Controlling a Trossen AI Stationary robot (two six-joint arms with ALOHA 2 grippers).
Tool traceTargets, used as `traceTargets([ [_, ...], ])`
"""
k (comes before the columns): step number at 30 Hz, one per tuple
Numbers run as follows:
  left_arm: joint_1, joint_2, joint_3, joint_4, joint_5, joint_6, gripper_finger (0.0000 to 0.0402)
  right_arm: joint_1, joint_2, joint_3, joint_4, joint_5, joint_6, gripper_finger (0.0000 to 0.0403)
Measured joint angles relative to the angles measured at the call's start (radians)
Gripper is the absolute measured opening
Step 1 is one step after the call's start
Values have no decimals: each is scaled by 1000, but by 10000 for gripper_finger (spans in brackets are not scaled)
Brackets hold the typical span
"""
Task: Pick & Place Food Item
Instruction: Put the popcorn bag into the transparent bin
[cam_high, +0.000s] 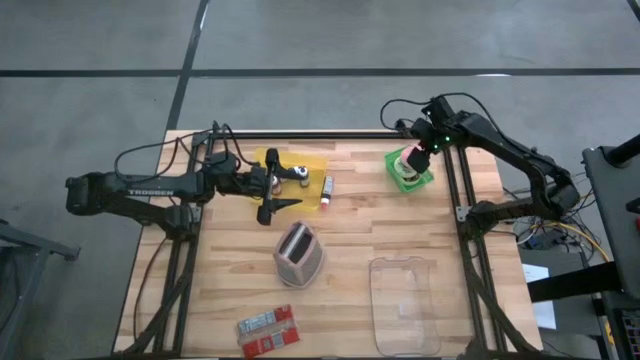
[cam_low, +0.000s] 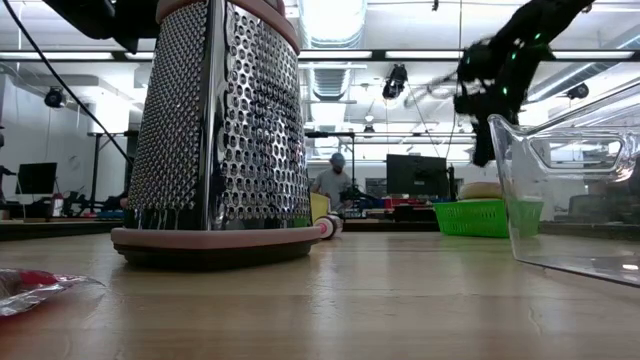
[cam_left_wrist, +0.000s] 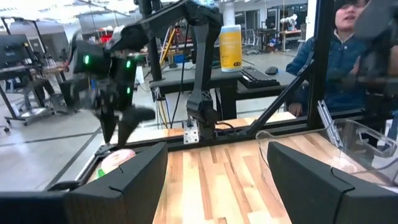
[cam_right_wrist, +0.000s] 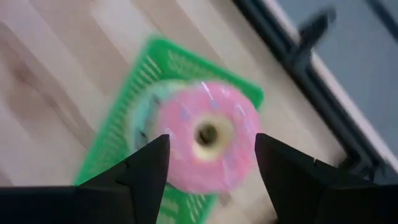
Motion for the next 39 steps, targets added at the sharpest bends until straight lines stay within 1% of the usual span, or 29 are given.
traceTargets([
  [2, 0, 0, 0, -15, 0, 2, 278, 28, -51, -10, 58, -63, 14, 226],
  [6, 0, -1, 0, -21, 0, 15, 278, 107, -174, -50, 226, -223, 32, 226],
  [8, 0, -4, 0, -22, 0, 14, 278, 165, -229, -72, 306, -259, 54, 226],
  [11, 0, -20, 0, -56, 0, 15, 277, 276, -279, -102, 357, -256, 37, 226],
  [14, 0, -36, 0, -90, 0, 20, 277, 389, -283, -122, 361, -219, -17, 226],
  [18, 0, -42, 0, -101, -1, 20, 277, 507, -238, -127, 356, -125, -102, 226],
  [20, 0, -42, 0, -111, -7, 20, 277, 544, -204, -127, 360, -121, -141, 226],
  [24, 0, -42, 0, -134, -28, 19, 277, 584, -129, -122, 379, -115, -188, 226],
  [29, 0, -42, 0, -148, -137, 18, 277, 616, -55, -111, 441, -90, -169, 226],
  [34, 0, -41, 1, -147, -151, -2, 277, 651, -26, -111, 530, -50, -162, 226],
  [39, 1, -41, 1, -211, -230, -12, 277, 681, -18, -110, 529, -47, -115, 226],
])
